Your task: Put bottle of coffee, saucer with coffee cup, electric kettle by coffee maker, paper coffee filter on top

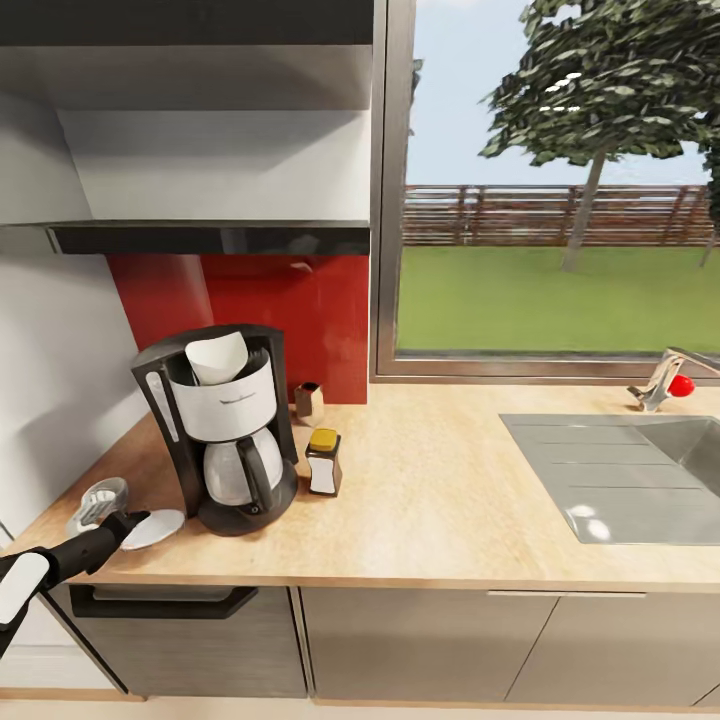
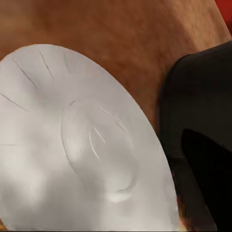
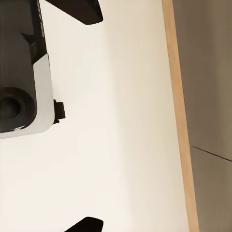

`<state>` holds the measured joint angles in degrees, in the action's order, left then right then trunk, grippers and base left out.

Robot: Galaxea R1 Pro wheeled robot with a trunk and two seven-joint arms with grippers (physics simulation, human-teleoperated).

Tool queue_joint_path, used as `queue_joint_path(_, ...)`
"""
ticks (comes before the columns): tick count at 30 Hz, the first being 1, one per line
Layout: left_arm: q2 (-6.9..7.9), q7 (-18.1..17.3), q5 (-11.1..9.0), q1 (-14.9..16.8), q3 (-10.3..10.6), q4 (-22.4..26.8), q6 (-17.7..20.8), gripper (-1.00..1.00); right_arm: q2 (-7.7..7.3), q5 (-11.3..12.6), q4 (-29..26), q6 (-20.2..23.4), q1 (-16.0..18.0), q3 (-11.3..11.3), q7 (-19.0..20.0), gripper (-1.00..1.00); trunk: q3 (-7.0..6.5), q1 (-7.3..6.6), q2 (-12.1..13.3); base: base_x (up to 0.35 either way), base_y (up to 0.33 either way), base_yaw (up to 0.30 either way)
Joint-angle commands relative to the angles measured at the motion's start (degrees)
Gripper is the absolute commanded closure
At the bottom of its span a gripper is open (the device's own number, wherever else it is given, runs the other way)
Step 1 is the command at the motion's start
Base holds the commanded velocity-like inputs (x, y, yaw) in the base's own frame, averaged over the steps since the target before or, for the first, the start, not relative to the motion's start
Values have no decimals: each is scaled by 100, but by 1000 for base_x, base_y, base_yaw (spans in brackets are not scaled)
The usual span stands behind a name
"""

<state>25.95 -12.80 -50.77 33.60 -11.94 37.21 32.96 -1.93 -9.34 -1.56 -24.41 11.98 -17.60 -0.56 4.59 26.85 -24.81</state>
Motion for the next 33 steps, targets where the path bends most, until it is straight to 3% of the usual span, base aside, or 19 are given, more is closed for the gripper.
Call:
queue_joint_path(1, -2, -12, -12, 6, -21, -1, 44, -100, -1, -59, 7, -20, 6, -48, -6, -100, 12, 3, -12, 0, 0, 0)
queue_joint_path(11, -2, -11, -12, 6, -20, -3, 44, -100, -1, -59, 7, -20, 6, -49, -6, -100, 12, 3, -12, -35, 12, 0)
queue_joint_path(33, -22, -16, -12, 6, 10, -3, 55, -100, -1, -59, 7, -20, 6, -47, -6, -100, 12, 3, -12, -294, 105, 0)
